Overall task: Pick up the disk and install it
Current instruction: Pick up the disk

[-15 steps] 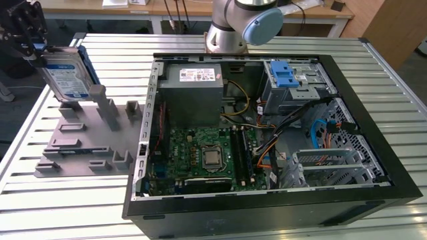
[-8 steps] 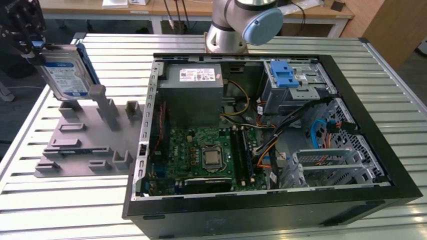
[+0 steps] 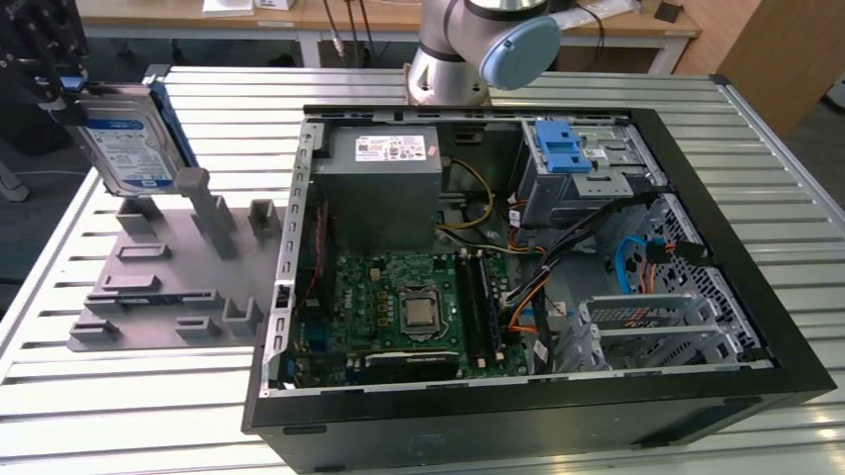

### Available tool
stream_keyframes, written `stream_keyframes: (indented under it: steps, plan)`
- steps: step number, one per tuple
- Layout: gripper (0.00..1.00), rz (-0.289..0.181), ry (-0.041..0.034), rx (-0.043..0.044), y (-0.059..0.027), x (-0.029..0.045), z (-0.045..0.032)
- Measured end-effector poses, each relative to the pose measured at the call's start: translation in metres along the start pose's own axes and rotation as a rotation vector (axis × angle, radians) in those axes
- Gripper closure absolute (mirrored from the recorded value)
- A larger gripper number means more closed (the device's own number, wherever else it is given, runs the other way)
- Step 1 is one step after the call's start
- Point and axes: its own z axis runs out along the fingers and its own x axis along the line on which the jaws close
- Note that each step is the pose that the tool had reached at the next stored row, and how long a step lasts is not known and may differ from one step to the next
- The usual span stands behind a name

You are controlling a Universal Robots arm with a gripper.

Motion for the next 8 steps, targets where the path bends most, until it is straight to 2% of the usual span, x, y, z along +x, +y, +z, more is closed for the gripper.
stream_keyframes:
  steps: [8]
  plan:
    - [0.63,0.0,0.0,0.0,0.0001,-0.0001,-0.0059]
